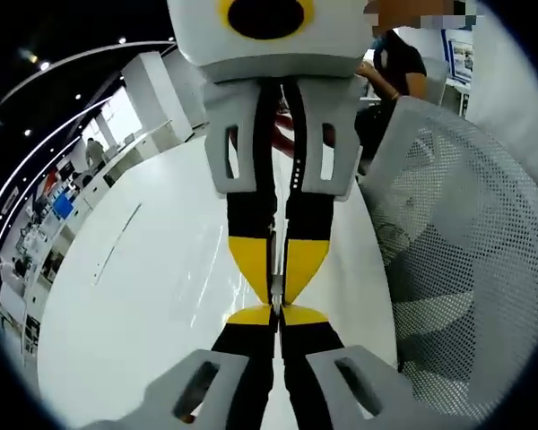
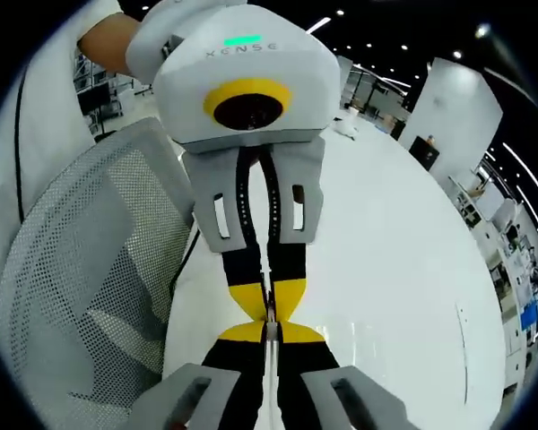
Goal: Open the resealable bag by pulling the two sides of the seal apart until the entire bag opening is separated and visibly accessible.
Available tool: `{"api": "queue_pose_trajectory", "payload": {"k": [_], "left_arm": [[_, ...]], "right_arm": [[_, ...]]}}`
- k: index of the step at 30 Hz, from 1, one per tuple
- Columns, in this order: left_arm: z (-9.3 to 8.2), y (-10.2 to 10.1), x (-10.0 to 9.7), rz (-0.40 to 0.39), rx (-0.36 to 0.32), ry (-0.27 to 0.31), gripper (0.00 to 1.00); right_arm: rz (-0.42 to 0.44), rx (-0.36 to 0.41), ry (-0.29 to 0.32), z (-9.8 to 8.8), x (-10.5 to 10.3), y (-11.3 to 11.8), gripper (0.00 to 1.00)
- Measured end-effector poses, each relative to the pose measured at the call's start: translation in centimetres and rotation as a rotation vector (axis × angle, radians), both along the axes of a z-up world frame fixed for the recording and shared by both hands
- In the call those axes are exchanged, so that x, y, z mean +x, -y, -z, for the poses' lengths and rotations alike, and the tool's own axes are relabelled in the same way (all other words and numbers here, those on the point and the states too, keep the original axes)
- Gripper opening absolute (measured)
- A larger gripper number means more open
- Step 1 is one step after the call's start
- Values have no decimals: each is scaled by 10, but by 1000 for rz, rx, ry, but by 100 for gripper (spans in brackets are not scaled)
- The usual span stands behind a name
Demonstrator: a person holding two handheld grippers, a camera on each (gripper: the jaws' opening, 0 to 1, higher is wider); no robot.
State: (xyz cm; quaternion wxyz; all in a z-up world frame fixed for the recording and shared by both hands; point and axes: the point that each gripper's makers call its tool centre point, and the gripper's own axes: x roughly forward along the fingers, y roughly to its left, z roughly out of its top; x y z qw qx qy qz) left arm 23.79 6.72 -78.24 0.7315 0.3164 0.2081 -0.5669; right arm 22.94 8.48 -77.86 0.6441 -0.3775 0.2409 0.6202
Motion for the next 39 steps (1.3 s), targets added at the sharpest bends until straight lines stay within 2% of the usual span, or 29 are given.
{"api": "queue_pose_trajectory", "payload": {"k": [2,4,10,15,19,21,23,27,32,34,39], "left_arm": [[0,-1,-2,-3,-1,-20,4],[-1,0,-3,5,-3,-10,6],[0,-2,-4,22,21,-1,0],[1,-2,-3,26,23,-3,0],[2,-2,0,1,11,-26,0],[4,-4,2,-5,23,-15,0],[5,-5,1,-12,17,-34,0],[9,-11,3,-25,26,-47,0],[8,-12,2,-21,16,-38,0],[9,-12,1,-5,20,-31,0],[10,-9,4,-23,13,-54,3]], "right_arm": [[9,-8,-4,2,0,1,0],[8,-15,-7,4,0,1,0],[-9,-45,-10,9,-1,1,0],[-4,-47,-8,11,-1,2,0],[26,-46,-23,11,1,4,0],[30,-55,-15,12,3,7,0],[45,-57,-35,13,3,11,0],[45,-74,-30,16,3,21,0],[55,-79,-30,18,4,31,0],[82,-66,-54,16,4,30,0],[59,-61,-45,15,2,29,0]]}}
